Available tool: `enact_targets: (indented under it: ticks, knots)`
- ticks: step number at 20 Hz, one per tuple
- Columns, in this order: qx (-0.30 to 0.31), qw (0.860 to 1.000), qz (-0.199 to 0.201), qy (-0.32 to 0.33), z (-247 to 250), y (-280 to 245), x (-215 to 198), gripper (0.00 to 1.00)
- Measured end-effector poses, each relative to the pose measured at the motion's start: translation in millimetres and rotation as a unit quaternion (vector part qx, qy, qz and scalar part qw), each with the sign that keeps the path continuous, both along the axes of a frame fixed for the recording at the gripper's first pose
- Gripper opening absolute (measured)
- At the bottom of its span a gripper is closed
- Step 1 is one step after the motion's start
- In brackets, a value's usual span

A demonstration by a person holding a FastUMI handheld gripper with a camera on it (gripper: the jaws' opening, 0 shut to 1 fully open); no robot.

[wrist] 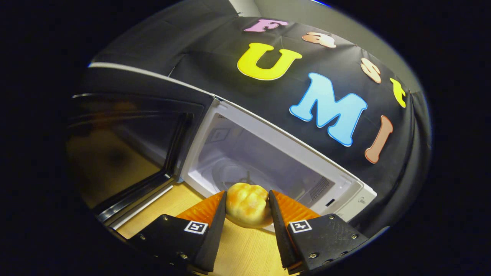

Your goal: Open the microwave, put the food inside, and close the microwave door.

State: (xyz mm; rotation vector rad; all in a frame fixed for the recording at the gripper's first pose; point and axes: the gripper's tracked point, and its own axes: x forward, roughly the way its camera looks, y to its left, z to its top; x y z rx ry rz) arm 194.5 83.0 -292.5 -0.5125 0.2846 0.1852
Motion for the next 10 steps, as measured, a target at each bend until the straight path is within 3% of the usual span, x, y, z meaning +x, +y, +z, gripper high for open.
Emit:
enact_targets:
  ticks: [4,7,10]
  knots:
    - [-0.002,1.000,-0.022,0.018,-33,-4,46,0.63]
    - [-0.030,0.999,-0.022,0.000,-39,-1,74,0.63]
    - [-0.019,1.000,-0.021,-0.005,-49,5,91,0.63]
